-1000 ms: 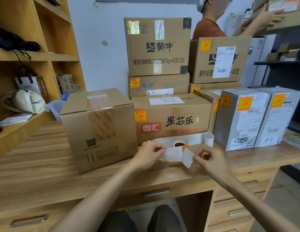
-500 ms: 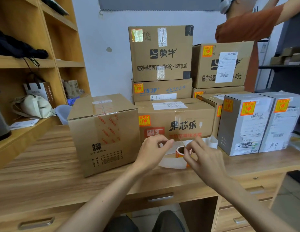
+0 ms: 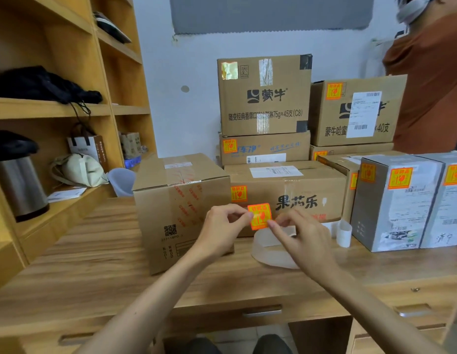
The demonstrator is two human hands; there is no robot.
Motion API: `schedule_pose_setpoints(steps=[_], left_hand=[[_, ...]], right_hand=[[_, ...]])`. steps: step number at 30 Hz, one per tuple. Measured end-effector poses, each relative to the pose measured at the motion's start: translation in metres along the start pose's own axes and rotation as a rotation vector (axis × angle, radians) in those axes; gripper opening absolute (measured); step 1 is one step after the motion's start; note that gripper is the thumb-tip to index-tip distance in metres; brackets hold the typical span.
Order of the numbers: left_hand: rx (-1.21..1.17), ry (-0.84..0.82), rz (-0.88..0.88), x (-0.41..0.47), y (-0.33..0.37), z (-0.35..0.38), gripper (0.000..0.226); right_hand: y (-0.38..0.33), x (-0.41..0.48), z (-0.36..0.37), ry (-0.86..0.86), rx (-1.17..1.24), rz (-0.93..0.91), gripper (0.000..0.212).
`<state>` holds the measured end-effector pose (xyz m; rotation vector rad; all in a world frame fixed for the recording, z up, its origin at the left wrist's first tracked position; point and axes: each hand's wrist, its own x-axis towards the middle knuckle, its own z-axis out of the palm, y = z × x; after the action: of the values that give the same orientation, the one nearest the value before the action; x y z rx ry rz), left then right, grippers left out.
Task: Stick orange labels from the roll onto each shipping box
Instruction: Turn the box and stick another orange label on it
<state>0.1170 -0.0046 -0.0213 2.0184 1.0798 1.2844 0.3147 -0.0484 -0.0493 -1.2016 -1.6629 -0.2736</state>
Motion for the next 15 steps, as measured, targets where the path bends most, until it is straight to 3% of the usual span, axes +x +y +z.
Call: schedule_pose_setpoints(steps=[3,6,15], left_hand=[[-0.009,0.011,-0.021,-0.005,-0.003,-0.023,0.016],[-0.034,0.024,-0.040,-0.014,-0.005,-0.045,0.017],[0.051,0.145,-0.021,-0.039,-0.014,-0.120,0.012]], right_hand=[[-0.010,0.016,0.008,-0.061,0.363,0.247,0.019],[-0.031,0.026,0.019,-0.166,0.659,0.359,0.015],[-0.087,0.043,0.071,-0.336,0.845,0.341,0.012]])
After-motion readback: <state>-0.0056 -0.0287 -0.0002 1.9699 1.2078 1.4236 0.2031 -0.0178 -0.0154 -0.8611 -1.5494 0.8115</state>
